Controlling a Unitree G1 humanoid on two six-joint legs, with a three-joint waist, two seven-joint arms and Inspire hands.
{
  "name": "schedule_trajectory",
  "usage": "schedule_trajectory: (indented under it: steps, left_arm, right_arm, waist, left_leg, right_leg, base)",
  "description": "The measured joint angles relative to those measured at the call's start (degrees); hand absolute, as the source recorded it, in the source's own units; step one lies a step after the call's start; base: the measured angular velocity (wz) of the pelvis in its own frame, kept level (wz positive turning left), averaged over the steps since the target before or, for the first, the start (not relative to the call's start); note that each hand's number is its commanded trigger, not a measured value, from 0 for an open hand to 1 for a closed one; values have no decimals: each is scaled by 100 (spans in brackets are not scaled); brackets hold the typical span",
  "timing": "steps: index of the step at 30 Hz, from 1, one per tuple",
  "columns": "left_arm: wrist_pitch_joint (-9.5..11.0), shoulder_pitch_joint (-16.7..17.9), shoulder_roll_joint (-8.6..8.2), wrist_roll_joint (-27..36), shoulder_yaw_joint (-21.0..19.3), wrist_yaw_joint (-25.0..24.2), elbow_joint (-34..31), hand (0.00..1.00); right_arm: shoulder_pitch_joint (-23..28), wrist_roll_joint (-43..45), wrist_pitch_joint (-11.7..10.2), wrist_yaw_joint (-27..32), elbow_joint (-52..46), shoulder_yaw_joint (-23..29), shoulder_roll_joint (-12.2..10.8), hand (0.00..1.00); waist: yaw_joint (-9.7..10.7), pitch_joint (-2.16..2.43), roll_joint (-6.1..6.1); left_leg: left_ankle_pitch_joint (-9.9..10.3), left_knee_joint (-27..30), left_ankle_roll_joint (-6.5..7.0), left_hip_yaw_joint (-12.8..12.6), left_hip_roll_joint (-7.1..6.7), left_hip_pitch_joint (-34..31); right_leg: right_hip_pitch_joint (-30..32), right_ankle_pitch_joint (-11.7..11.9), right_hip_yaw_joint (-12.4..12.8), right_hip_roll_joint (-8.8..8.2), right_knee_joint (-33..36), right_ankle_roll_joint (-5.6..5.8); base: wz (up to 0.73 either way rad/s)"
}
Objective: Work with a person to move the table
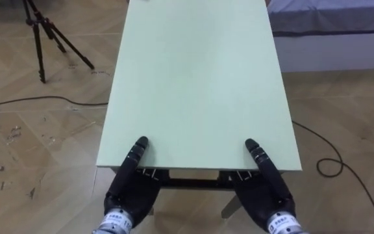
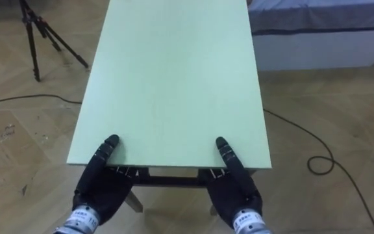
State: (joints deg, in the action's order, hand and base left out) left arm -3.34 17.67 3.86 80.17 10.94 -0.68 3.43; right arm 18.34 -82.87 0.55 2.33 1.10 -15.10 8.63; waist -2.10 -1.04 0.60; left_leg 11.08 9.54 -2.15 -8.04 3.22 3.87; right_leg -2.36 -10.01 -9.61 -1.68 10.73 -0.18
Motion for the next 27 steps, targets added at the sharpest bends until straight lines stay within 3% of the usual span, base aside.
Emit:
schedule_trajectory:
  steps: [5, 9, 11, 21, 23, 27]
  left_arm:
    - [350, 257, -6, -35, 248, -8, -253, 100]
    - [488, 388, 21, -43, 378, -8, -310, 100]
    - [675, 403, 24, -44, 466, -8, -310, 100]
    - [878, 584, 156, -43, 612, -11, -329, 100]
    - [969, 608, 198, -81, 732, -11, -328, 100]
    - [1084, 623, 217, -64, 829, -12, -328, 100]
  right_arm:
    - [112, -3, -386, -356, -22, -242, 65, 100]
    - [169, -75, -494, -447, -29, -385, 179, 100]
    - [199, -179, -497, -453, -90, -452, 240, 100]
    - [413, -283, -598, -500, -111, -639, 241, 100]
    - [472, -286, -790, -515, -111, -760, 245, 100]
    - [516, -301, -884, -567, -107, -831, 253, 100]
  waist:
    - [1, 7, -8]
    - [4, 21, -34]
    - [0, 25, -67]
    - [-23, 47, -136]
    - [-41, 36, -154]
    - [-3, 12, -166]
  left_leg:
    - [0, -1, 0, 5, 5, -124]
    - [0, 0, 0, 5, 7, -126]
    - [0, -1, 0, 9, 10, -139]
    - [0, 123, 0, 25, 13, -244]
    - [4, 324, -4, 78, 26, -392]
    - [24, 843, -36, 196, 93, -782]
  right_leg:
    - [132, 1, -14, 0, 16, 0]
    - [132, 1, -21, 0, 16, 0]
    - [135, 1, -52, 0, 16, 0]
    - [209, 2, -61, -9, 121, -2]
    - [287, 1, -74, -14, 214, -4]
    - [472, -3, -101, 19, 372, -69]
  base:
    - [0]
    - [0]
    - [5]
    - [1]
    - [7]
    - [10]
